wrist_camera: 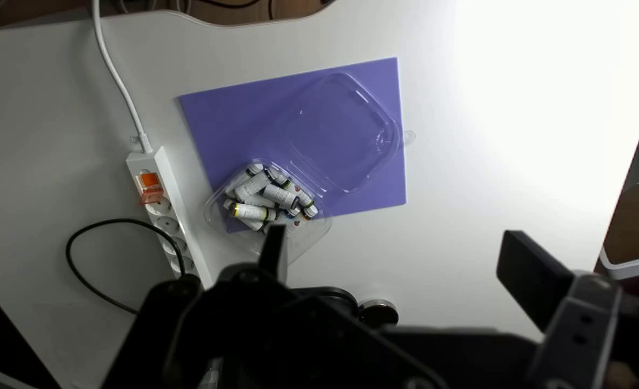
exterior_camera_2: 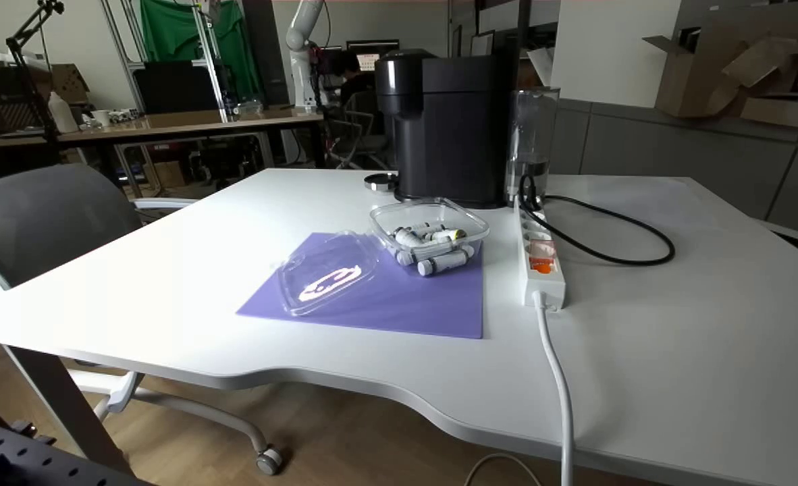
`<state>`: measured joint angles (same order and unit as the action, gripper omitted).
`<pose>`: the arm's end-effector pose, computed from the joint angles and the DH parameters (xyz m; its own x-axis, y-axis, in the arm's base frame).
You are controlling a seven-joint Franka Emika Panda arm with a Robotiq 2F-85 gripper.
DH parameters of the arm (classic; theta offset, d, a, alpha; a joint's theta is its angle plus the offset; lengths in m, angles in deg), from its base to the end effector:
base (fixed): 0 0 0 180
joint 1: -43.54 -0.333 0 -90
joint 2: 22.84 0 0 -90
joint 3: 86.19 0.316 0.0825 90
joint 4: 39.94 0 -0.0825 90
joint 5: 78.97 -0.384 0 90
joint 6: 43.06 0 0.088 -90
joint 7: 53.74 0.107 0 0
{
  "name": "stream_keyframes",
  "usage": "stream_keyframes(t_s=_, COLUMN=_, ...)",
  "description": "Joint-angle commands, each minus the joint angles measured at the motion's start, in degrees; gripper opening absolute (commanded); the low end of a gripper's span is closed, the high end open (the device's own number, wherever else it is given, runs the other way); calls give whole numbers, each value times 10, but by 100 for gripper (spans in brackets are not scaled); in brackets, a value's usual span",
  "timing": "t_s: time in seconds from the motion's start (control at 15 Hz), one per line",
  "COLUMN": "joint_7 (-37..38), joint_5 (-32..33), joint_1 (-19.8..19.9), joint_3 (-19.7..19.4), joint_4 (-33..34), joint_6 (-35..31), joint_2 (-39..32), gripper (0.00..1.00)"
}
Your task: Close the clear container
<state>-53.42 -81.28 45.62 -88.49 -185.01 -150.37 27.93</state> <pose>0.3056 -0.0231 0.5657 0.9710 -0.0846 0.2236 -0.0700 -0.9949 -0.0725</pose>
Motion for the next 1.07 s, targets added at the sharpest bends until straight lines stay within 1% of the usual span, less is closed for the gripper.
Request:
stream_keyframes(t_s=0.0, joint_7=0, joint_5=0, joint_1=0, joint_3=0, joint_4=1, joint_6=1, joint_2=0, gripper=100)
stream_keyframes(t_s=0.2, joint_7=4, joint_5=3, joint_1=3, joint_3=4, joint_4=0, joint_6=-6, joint_2=-7, gripper=100)
stream_keyframes(t_s=0.47, joint_7=16, joint_5=27, joint_1=20, joint_3=13, joint_4=-5, joint_6=-33, joint_2=-66, gripper=100)
stream_keyframes(t_s=0.6, joint_7=27, joint_5=51, joint_1=34, joint_3=18, joint_4=-9, joint_6=-64, joint_2=-105, gripper=100)
stream_keyframes(t_s=0.8, joint_7=53, joint_5=89, joint_1=53, joint_3=30, joint_4=-15, joint_6=-129, joint_2=-168, gripper=100)
stream_keyframes(t_s=1.0, joint_7=90, joint_5=116, joint_1=59, joint_3=48, joint_4=-17, joint_6=-200, joint_2=-233, gripper=100)
